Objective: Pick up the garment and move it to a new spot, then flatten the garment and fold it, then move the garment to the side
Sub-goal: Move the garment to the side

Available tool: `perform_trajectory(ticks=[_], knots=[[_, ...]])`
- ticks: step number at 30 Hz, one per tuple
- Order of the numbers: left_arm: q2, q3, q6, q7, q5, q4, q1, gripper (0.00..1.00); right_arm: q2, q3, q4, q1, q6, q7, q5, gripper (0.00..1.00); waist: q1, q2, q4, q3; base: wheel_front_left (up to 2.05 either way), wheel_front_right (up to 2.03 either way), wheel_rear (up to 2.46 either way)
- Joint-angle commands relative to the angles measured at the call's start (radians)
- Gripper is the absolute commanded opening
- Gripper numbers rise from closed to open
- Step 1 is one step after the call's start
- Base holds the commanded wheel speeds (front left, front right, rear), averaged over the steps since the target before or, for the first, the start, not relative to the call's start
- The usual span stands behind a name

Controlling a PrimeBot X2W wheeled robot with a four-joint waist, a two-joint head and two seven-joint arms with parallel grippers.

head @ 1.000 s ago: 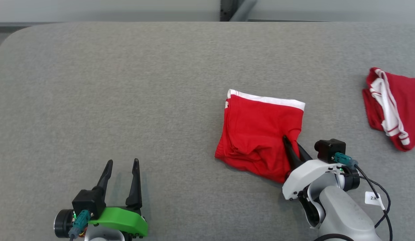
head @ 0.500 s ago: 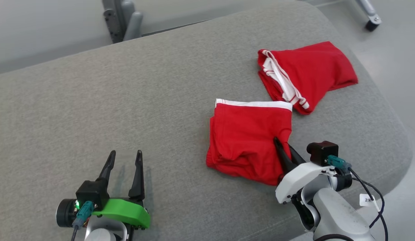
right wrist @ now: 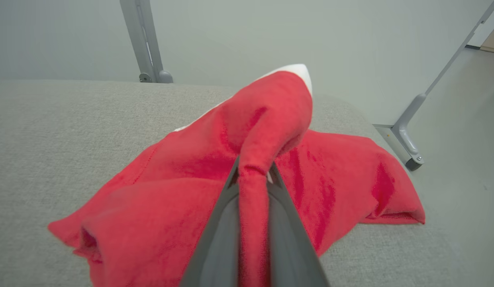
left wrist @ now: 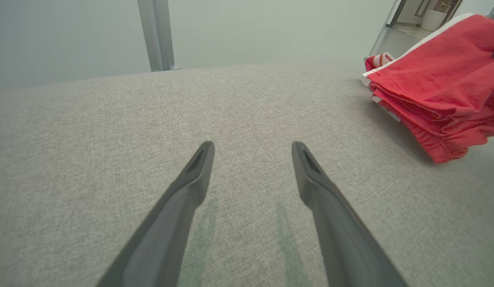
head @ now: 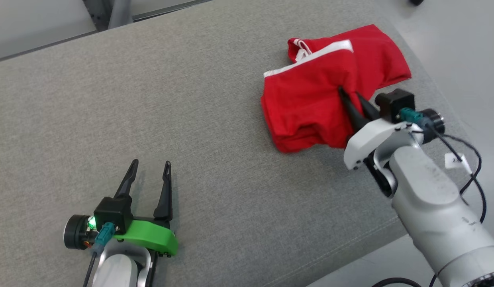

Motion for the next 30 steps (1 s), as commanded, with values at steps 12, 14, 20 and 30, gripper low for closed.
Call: perform_trajectory(ticks=[12, 14, 20, 30], knots=[[0.005, 0.022, -0.013, 0.001, 0.038, -0.008, -0.039, 1.00, -0.256, -0.118, 0.237, -0.224, -0.002, -0.002, -0.134, 0.00, 0.0000, 0.0000, 0.185, 0.123, 0.00, 0.00, 0.00], [0.005, 0.023, -0.015, 0.001, 0.043, -0.009, -0.044, 1.00, -0.289, -0.171, 0.272, -0.240, -0.002, -0.002, -0.162, 0.26, 0.0000, 0.0000, 0.196, 0.135, 0.00, 0.00, 0.00], [0.005, 0.032, -0.018, 0.001, 0.044, -0.005, -0.045, 1.00, -0.270, -0.296, 0.309, -0.208, -0.002, -0.002, -0.241, 1.00, 0.0000, 0.0000, 0.203, 0.138, 0.00, 0.00, 0.00], [0.005, 0.035, 0.001, 0.001, 0.009, -0.008, -0.016, 1.00, -0.123, -0.372, 0.031, -0.046, -0.002, -0.002, -0.282, 1.00, 0.0000, 0.0000, 0.199, 0.064, 0.00, 0.00, 0.00]])
